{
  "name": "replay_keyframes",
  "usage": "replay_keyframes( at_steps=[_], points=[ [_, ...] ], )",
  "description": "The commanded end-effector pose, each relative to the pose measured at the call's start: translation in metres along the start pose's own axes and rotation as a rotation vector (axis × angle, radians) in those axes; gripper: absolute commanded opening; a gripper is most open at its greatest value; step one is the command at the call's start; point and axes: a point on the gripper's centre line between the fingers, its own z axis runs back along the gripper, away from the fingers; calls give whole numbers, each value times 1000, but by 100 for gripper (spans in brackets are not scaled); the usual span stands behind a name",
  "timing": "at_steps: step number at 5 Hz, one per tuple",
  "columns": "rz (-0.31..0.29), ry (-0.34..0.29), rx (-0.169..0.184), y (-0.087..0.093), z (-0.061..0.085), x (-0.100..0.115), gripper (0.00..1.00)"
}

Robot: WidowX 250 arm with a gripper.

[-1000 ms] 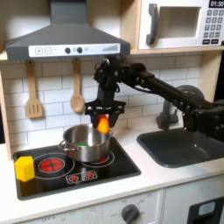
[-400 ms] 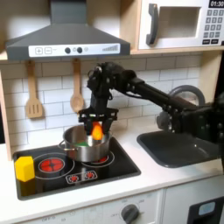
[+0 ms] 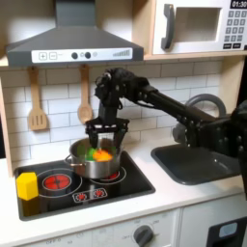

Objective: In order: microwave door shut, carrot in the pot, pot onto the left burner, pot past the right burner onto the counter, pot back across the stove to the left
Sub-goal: 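Put the carrot in the pot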

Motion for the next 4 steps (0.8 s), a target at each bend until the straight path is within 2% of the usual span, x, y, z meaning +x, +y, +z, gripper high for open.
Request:
replay_keyframes(
  at_steps=[1,2,3,4],
  points=[
    [21,-4,7,8,-1,1,100],
    [25,6,4,9,-7,2,100],
    [26,29,-15,7,-15,2,100],
    [45,66,-18,11,-24,0,100]
  ],
)
